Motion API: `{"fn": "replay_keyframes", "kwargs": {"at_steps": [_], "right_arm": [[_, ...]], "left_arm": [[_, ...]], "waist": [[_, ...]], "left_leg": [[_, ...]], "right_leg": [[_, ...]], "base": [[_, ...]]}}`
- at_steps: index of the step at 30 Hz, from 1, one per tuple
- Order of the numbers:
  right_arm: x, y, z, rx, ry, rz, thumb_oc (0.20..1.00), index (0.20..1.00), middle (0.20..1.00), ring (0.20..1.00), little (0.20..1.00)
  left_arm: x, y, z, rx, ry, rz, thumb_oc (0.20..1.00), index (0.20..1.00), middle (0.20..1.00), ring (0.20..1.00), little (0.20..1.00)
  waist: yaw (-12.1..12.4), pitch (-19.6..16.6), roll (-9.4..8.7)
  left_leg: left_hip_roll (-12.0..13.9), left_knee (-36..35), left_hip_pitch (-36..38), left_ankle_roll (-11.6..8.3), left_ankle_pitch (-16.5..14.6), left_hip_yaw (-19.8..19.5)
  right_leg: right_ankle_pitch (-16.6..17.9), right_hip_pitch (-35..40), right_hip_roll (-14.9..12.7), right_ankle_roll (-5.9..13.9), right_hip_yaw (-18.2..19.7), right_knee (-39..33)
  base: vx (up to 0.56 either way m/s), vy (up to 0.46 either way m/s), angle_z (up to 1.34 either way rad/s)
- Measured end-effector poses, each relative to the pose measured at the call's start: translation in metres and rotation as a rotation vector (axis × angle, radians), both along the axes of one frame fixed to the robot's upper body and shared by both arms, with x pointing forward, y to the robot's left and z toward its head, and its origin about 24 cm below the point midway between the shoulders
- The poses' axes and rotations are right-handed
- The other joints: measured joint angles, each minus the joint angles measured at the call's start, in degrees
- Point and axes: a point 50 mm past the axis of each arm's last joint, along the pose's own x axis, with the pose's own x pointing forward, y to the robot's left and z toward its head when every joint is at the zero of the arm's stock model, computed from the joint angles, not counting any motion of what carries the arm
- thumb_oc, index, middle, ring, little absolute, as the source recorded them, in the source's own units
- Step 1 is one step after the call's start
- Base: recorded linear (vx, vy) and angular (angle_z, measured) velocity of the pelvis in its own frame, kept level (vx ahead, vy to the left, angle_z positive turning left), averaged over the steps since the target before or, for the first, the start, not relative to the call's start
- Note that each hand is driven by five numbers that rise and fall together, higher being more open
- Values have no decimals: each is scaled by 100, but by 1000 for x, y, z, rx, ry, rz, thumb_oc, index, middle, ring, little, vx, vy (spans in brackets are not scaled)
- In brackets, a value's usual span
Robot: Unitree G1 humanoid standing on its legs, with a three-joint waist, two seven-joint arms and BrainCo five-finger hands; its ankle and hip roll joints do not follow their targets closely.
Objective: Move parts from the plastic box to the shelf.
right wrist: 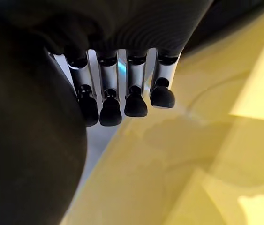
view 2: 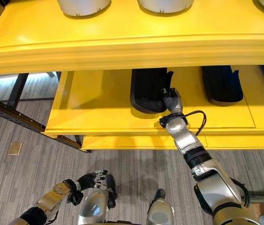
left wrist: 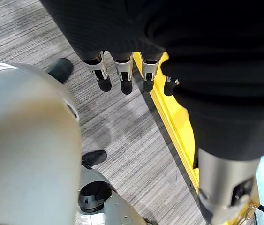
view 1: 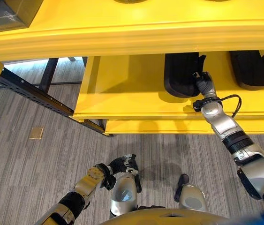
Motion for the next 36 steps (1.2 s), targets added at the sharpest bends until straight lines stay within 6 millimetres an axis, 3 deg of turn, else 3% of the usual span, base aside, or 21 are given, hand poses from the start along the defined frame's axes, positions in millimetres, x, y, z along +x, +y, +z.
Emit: {"fn": "replay_keyframes", "kwargs": {"at_steps": [4, 7, 14, 24, 30, 36], "right_arm": [[5, -3, 9, -9, -17, -14, 200, 200, 200, 200, 200], [5, -18, 18, -42, -36, -46, 200, 200, 200, 200, 200], [8, -35, 14, -71, 15, -97, 200, 200, 200, 200, 200], [22, -25, 61, -71, -95, -78, 200, 200, 200, 200, 200], [23, -26, 55, -111, -68, -85, 200, 200, 200, 200, 200], [25, -30, 73, -164, -105, -103, 200, 200, 200, 200, 200]], "left_arm": [[4, -1, 2, -2, -12, -2, 1000, 1000, 1000, 1000, 1000], [10, -1, 8, -1, -37, -9, 1000, 1000, 1000, 1000, 1000], [17, 6, 14, 19, -61, -12, 1000, 1000, 1000, 1000, 1000], [24, 6, 20, -1, -77, 3, 1000, 1000, 1000, 1000, 1000], [27, 6, 25, -6, -100, -5, 1000, 1000, 1000, 1000, 1000], [42, 4, 40, -26, -158, -10, 1000, 1000, 1000, 1000, 1000]], "waist": [[42, 63, 20], [168, 271, 56], [279, 393, 56], [334, 635, 98], [469, 686, 125], [577, 789, 162]], "left_leg": [[33, 11, -173, -29, 50, -39], [46, 34, -187, -30, 63, -77], [64, 106, -332, -31, 64, -147], [131, 239, -691, -39, 146, -204], [174, 294, -794, -48, 164, -216], [204, 398, -1172, -50, 249, -301]], "right_leg": [[-25, -200, 24, -38, -24, 113], [-42, -204, 26, -63, -58, 165], [-60, -300, 27, -80, -77, 227], [-170, -781, 11, -173, -71, 653], [-223, -934, 16, -210, -64, 815], [-309, -1362, -10, -285, -76, 1143]], "base": [[-44, -26, 3], [-36, -19, 5], [-35, -25, 4], [-41, -31, 1], [-24, -18, -1], [-25, -22, 4]]}}
